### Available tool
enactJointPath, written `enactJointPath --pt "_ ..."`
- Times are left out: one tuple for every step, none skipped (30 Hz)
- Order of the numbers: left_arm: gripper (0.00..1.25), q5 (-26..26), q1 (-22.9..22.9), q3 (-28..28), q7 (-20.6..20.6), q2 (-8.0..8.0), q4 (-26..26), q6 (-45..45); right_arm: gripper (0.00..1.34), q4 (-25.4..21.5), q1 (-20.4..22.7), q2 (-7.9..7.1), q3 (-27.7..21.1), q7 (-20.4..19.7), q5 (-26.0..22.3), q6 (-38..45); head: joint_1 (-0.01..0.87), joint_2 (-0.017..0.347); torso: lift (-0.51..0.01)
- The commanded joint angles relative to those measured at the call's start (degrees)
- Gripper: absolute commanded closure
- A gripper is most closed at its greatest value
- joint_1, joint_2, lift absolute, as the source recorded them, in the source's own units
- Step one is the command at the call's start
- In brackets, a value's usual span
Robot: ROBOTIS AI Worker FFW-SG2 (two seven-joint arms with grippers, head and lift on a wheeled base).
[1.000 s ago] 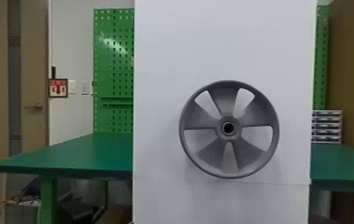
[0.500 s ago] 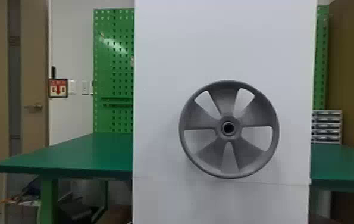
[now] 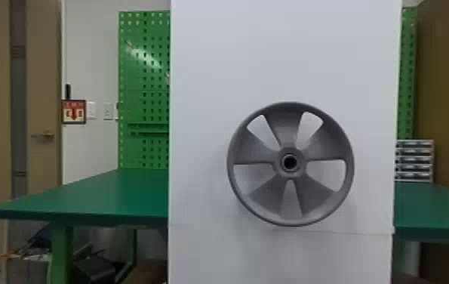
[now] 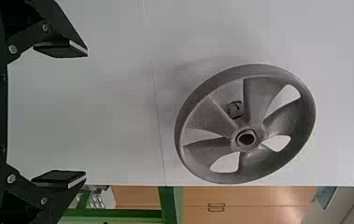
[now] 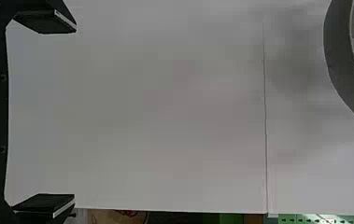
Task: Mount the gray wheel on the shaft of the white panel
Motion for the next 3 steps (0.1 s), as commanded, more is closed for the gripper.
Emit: enactJointPath --pt "0.33 0.0 0.1 0.0 0.0 -0.03 0.0 0.0 0.00 1.0 -0.1 0.05 -0.2 0.0 0.3 -0.9 0.038 -0.008 -0.495" --pt "0.33 0.0 0.1 0.1 0.0 -0.12 0.0 0.0 0.00 1.3 -0.2 0.05 -0.1 0.0 0.5 -1.1 0.038 -0.008 -0.495" --pt "0.33 0.0 0.1 0.1 0.0 -0.12 0.0 0.0 0.00 1.6 -0.3 0.05 -0.1 0.0 0.6 -1.4 0.038 -0.008 -0.495"
